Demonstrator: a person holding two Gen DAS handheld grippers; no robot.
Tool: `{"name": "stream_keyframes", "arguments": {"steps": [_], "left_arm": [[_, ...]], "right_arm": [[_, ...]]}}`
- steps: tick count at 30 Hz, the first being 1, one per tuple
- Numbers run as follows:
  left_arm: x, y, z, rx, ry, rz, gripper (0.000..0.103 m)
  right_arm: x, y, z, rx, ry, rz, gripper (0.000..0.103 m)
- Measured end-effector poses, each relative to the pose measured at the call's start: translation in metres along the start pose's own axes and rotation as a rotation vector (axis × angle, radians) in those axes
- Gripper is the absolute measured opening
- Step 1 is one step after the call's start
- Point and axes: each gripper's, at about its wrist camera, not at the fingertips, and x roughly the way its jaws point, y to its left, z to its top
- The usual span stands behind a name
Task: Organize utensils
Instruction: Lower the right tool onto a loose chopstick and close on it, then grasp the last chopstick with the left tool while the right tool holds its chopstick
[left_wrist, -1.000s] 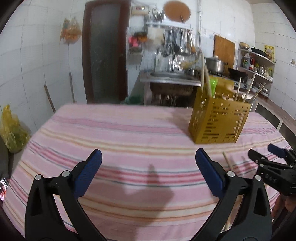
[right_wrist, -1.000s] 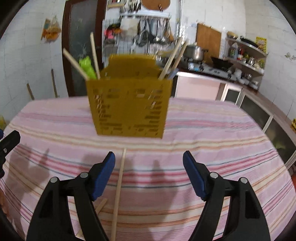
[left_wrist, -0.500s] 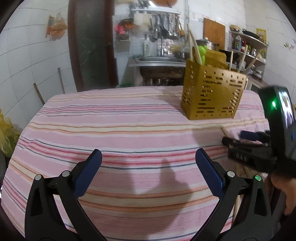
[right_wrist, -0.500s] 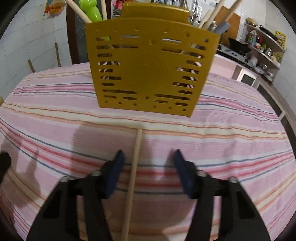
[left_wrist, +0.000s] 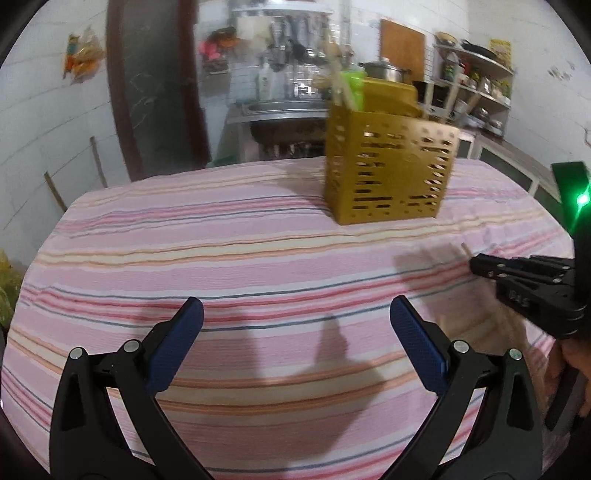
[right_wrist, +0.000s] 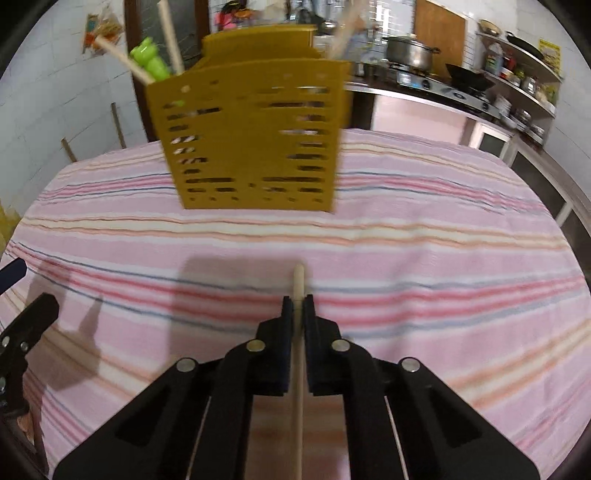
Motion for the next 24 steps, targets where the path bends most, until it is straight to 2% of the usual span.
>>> {"name": "stream_keyframes", "arguments": {"steps": [3,6,9,11,14,18,20,24], "left_arm": [[-0.002,-0.019,-0.001,0.04,0.01,-0.035,0.097],[0.002,-0.044,-0.001,0.076,0.053,-0.074,0.097],[0.01,-0.059,-0.004,0.112,0.104,-0.109,0.089],[0.019,-0.069,-0.008,0.13,0.165,-0.143,0.071],[0.033,-0.077,-0.014,0.168,0.231,-0.14,0.055],[0.035,-0.081,-0.018,0.176,0.227,-0.143,0.048],[0.034,-0.085,-0.017,0.178,0.234,-0.158,0.037],[0.038,-0.093,-0.012,0.181,0.246,-0.152,0.023]], "right_arm": [[-0.006,-0.018,-0.01,0.033,0.01,-0.024,0.006],[-0.008,-0.037,-0.022,0.059,0.024,-0.053,0.006],[-0.01,-0.052,-0.028,0.096,0.026,-0.047,0.007],[-0.01,-0.057,-0.03,0.105,0.024,-0.042,0.007],[-0.008,-0.062,-0.031,0.11,0.02,-0.048,0.007],[-0.008,-0.066,-0.032,0.117,0.016,-0.049,0.007],[-0.008,-0.065,-0.033,0.117,0.016,-0.054,0.007],[-0.008,-0.063,-0.034,0.105,0.017,-0.072,0.007]]}}
